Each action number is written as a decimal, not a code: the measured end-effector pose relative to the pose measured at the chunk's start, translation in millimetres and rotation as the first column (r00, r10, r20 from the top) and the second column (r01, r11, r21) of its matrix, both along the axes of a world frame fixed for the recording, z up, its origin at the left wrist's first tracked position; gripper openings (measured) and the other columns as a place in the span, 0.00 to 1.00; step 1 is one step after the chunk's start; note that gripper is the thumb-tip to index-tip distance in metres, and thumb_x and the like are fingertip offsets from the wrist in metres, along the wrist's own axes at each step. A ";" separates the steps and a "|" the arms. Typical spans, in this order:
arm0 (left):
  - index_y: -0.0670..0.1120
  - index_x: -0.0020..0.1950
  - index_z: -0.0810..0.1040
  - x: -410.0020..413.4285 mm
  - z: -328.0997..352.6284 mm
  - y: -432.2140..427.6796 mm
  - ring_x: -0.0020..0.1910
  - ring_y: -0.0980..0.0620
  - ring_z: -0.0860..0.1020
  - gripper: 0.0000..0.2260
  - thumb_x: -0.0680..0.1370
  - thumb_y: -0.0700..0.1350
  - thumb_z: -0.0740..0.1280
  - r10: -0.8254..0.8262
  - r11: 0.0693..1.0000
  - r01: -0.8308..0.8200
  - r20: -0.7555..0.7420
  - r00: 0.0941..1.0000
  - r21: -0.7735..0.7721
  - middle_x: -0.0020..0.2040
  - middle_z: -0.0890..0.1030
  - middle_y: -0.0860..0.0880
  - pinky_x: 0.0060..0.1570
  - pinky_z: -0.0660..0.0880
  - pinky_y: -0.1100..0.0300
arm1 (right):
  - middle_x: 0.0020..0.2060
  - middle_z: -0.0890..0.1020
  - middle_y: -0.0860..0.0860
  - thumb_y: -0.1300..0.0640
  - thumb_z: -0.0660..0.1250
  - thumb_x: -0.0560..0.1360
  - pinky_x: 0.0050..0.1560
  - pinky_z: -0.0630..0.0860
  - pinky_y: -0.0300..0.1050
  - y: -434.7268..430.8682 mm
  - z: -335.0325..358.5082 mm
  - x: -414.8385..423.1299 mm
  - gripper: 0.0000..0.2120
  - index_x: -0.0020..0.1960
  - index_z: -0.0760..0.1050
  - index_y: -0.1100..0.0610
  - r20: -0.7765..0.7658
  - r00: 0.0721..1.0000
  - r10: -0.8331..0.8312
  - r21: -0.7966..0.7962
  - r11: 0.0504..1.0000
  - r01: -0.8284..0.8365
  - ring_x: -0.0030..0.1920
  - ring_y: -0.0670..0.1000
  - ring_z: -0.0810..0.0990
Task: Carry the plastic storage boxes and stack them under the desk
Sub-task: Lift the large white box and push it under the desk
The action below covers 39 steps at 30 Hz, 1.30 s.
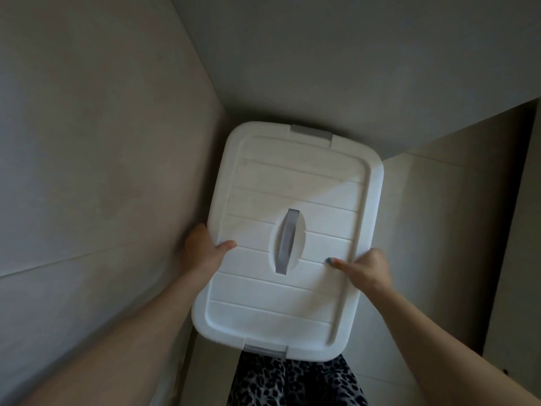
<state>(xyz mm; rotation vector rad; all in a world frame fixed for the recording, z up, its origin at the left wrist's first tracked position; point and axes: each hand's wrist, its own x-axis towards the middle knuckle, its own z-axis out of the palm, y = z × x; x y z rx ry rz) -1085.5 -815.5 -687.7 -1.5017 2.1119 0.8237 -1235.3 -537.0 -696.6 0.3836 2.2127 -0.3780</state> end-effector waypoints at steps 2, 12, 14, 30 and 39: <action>0.37 0.57 0.74 2.8 -4.9 -0.6 0.56 0.38 0.78 0.31 0.64 0.56 0.78 0.004 1.000 -0.004 -0.001 1.000 0.003 0.57 0.79 0.38 0.51 0.76 0.48 | 0.30 0.69 0.52 0.37 0.80 0.54 0.23 0.60 0.42 -1.0 -5.4 1.9 0.33 0.34 0.61 0.56 0.006 1.000 0.004 -0.004 1.000 -0.004 0.27 0.52 0.68; 0.36 0.58 0.74 6.0 -26.8 -2.6 0.57 0.37 0.78 0.31 0.65 0.54 0.78 0.023 1.000 -0.023 -0.009 1.000 0.005 0.58 0.79 0.37 0.52 0.76 0.48 | 0.35 0.72 0.52 0.39 0.80 0.56 0.25 0.61 0.42 -10.6 -26.0 0.4 0.34 0.45 0.68 0.60 -0.011 1.000 0.016 -0.006 1.000 -0.016 0.31 0.51 0.71; 0.36 0.58 0.74 4.7 -29.8 -1.8 0.57 0.37 0.77 0.30 0.66 0.54 0.78 0.037 0.999 -0.037 -0.009 0.999 0.003 0.58 0.79 0.37 0.52 0.76 0.48 | 0.33 0.70 0.51 0.39 0.80 0.56 0.24 0.60 0.42 -11.7 -29.8 -1.2 0.34 0.44 0.66 0.59 -0.013 1.000 0.016 -0.001 1.000 -0.016 0.29 0.49 0.68; 0.34 0.58 0.73 -2.6 -49.3 -0.2 0.58 0.37 0.76 0.29 0.67 0.52 0.78 0.076 0.997 -0.076 -0.011 0.997 0.010 0.58 0.78 0.36 0.53 0.74 0.49 | 0.36 0.73 0.51 0.40 0.80 0.57 0.26 0.63 0.42 -15.4 -49.6 -5.9 0.35 0.49 0.69 0.61 -0.011 1.000 -0.004 -0.002 1.000 0.004 0.33 0.49 0.72; 0.34 0.58 0.72 -6.4 -61.9 0.3 0.59 0.36 0.75 0.29 0.68 0.50 0.77 0.102 0.995 -0.102 -0.001 0.995 0.010 0.59 0.77 0.35 0.53 0.72 0.51 | 0.45 0.78 0.55 0.41 0.81 0.57 0.32 0.70 0.45 -18.3 -58.3 -8.1 0.36 0.54 0.70 0.61 -0.010 1.000 0.005 -0.018 1.000 -0.005 0.41 0.55 0.77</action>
